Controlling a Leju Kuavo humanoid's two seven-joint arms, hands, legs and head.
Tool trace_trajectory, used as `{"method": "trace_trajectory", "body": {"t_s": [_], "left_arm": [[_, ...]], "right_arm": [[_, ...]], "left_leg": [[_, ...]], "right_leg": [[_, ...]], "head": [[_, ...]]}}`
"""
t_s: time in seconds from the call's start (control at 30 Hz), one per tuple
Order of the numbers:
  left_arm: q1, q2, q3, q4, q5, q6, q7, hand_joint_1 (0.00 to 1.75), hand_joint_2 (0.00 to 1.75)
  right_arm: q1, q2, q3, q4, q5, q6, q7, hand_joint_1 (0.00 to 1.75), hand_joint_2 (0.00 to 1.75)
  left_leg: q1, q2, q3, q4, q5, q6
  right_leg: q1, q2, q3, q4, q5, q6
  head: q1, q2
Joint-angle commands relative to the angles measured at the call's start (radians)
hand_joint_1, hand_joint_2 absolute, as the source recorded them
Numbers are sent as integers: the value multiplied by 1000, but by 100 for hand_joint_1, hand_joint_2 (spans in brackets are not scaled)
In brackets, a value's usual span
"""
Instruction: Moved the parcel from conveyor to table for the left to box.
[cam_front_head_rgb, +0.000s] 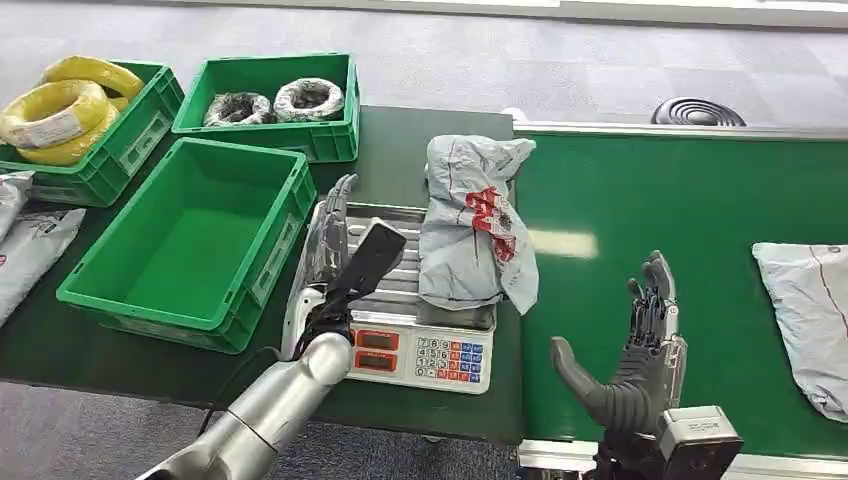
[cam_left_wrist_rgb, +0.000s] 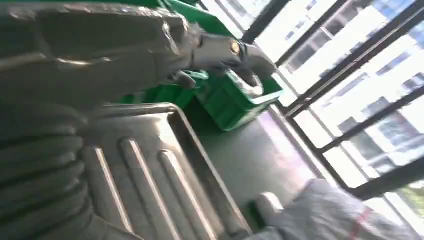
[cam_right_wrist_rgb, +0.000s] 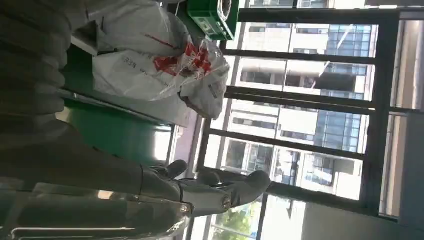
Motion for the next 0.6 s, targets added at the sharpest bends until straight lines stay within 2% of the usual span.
{"method": "trace_trajectory", "body": {"t_s": [0.03, 0.3, 0.4, 0.6], "left_arm": [[25, 57, -73, -199, 191, -188, 75, 0, 175], [36, 30, -173, -158, 284, -350, 130, 0, 175], [34, 22, -191, -128, 284, -350, 134, 0, 175], [30, 25, -190, -124, 284, -349, 134, 0, 175]], "right_arm": [[19, -31, 20, -9, -15, -70, -14, 0, 175], [2, -15, 8, -7, -10, -55, -2, 0, 175], [2, -9, 4, -12, -4, -47, 4, 0, 175], [3, -8, 4, -12, -3, -47, 4, 0, 175]], "left_leg": [[0, 1, 0, -2, 1, 1], [0, 4, 0, -2, 1, 2], [0, 0, 0, -1, 1, 1], [0, 1, 1, -1, 0, 1]], "right_leg": [[0, -1, 0, -1, 1, -2], [1, 1, -1, -2, 2, -3], [0, -1, 0, -1, 0, -2], [0, 0, 0, -1, 1, -2]], "head": [[0, 0], [0, 0], [0, 0], [0, 0]]}}
